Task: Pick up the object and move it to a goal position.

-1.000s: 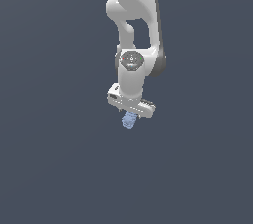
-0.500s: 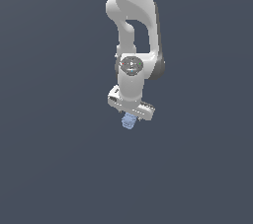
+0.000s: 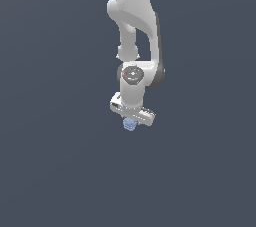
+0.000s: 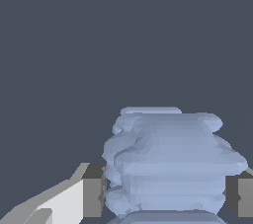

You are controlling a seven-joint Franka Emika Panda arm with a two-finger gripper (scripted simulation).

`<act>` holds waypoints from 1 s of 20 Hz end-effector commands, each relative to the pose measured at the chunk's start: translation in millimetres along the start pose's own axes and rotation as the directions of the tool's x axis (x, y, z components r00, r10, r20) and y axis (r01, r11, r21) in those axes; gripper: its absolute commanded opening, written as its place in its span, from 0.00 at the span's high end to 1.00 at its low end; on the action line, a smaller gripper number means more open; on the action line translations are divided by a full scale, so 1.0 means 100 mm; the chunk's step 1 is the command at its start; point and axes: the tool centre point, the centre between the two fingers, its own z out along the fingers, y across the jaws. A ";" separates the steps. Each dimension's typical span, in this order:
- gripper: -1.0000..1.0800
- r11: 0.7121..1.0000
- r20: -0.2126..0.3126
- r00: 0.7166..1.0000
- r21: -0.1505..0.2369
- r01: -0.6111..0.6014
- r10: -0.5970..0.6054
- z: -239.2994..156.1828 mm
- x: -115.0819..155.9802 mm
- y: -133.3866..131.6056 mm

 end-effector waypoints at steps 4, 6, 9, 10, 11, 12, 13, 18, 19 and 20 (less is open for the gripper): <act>1.00 1.000 -0.001 1.000 0.000 0.000 0.000 0.01 0.00 0.00; 1.00 1.000 -0.001 1.000 0.000 0.000 0.000 0.01 0.00 0.00; 1.00 1.000 -0.001 1.000 0.000 0.000 0.000 0.01 0.00 0.00; 1.00 1.000 -0.001 1.000 0.001 0.001 -0.001 0.00 0.00 -0.01; 1.00 1.000 -0.001 1.000 0.001 0.001 -0.001 0.00 0.00 -0.01; 1.00 1.000 -0.001 1.000 0.001 0.001 -0.001 0.00 0.00 -0.02; 1.00 1.000 -0.001 1.000 0.001 0.001 -0.001 -0.01 0.01 -0.03; 1.00 1.000 -0.001 1.000 0.001 0.001 -0.001 -0.09 0.05 -0.15; 1.00 1.000 -0.001 1.000 0.001 0.001 -0.001 -0.11 0.06 -0.19; 1.00 1.000 -0.001 1.000 0.001 0.001 -0.001 -0.14 0.08 -0.23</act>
